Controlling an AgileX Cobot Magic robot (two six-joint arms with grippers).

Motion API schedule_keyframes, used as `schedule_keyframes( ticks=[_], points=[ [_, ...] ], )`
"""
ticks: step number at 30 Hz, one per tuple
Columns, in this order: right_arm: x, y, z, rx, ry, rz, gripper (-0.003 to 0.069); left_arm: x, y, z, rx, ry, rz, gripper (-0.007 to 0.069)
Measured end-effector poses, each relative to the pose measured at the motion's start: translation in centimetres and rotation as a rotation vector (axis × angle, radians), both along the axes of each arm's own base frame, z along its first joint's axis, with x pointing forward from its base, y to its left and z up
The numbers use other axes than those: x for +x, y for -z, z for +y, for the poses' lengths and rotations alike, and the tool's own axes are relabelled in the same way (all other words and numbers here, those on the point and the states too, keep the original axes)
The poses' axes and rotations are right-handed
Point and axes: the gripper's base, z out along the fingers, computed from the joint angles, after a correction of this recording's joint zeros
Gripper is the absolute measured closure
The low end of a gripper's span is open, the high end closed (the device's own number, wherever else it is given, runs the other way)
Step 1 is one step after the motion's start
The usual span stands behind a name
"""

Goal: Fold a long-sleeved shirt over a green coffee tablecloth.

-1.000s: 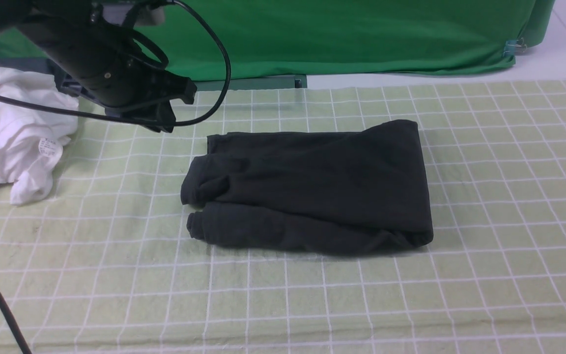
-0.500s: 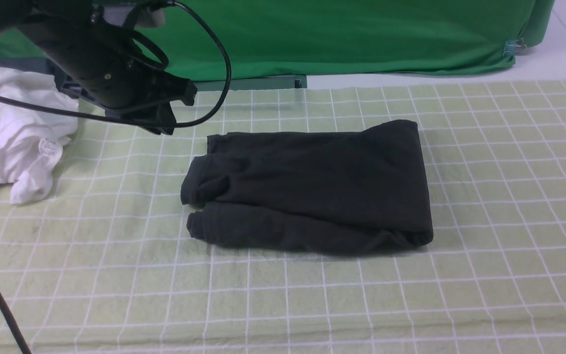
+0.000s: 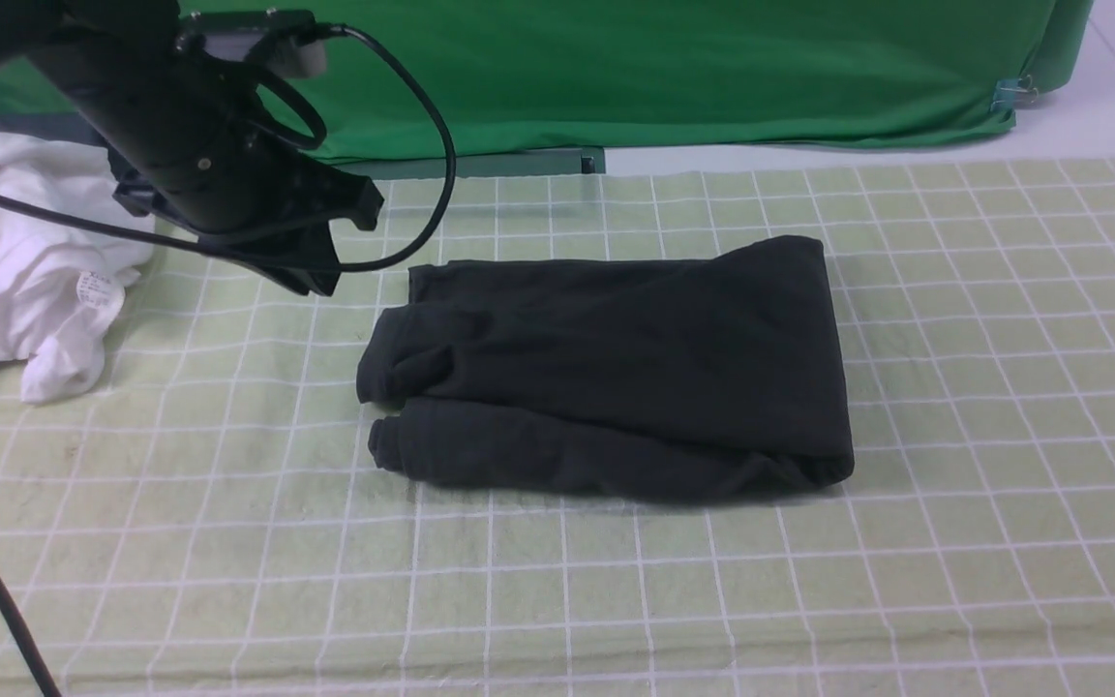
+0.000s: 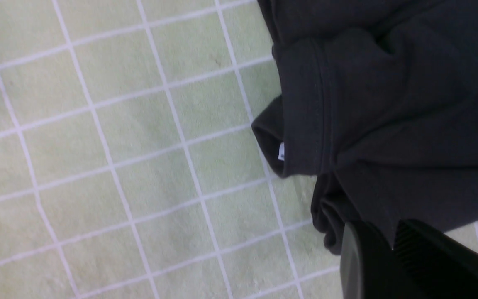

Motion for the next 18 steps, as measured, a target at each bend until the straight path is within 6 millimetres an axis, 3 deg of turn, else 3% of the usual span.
schedule_keyframes(
  ticks=[18],
  points=[
    [0.02,-0.05,0.21,0.000,-0.038,-0.008,0.0419,-0.87,-0.33,0.03,0.015,0.058,0.067,0.0524]
  ],
)
